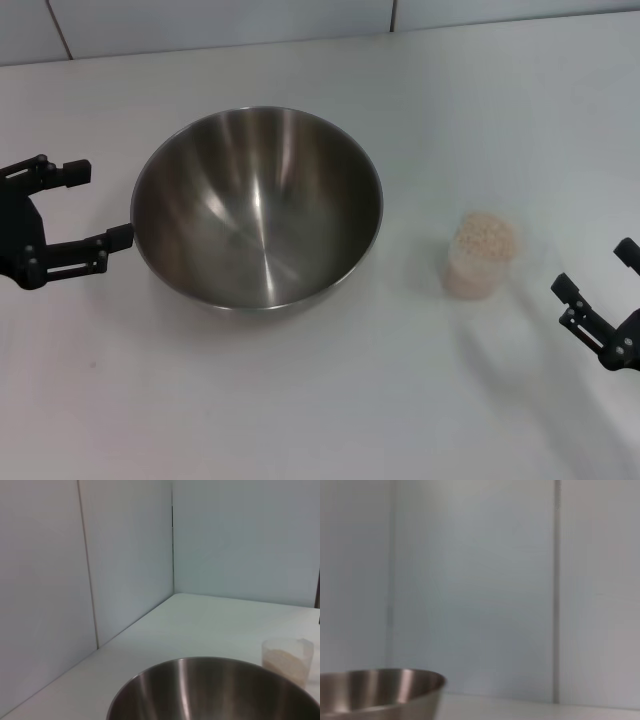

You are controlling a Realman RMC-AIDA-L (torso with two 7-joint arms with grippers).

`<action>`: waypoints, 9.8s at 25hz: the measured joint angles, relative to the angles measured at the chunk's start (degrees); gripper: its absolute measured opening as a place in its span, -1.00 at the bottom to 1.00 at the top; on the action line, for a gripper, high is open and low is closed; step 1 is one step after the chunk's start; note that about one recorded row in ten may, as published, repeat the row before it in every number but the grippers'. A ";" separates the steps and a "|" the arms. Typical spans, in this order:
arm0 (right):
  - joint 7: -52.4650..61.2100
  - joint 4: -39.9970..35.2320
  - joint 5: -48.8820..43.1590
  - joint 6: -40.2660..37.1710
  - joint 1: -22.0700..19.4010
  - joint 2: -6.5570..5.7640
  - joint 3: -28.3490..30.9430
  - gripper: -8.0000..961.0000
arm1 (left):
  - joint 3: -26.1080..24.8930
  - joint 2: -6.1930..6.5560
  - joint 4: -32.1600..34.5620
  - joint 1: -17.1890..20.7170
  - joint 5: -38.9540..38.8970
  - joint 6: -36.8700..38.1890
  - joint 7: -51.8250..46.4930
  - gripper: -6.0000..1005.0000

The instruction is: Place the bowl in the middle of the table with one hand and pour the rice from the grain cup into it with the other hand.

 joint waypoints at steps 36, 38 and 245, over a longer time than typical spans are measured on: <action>-2.47 6.11 -0.04 15.58 7.61 -0.01 9.48 0.65 | -0.12 0.07 -4.04 -2.89 3.20 -0.55 -0.12 0.69; -2.23 6.29 -0.04 15.82 8.00 -0.02 9.87 0.64 | -0.12 0.07 -4.04 -2.89 3.20 -0.55 -0.12 0.69; 63.66 -55.39 -5.41 15.47 26.13 0.24 -58.13 0.64 | 0.67 -0.11 -2.01 -6.99 10.65 3.09 -1.32 0.69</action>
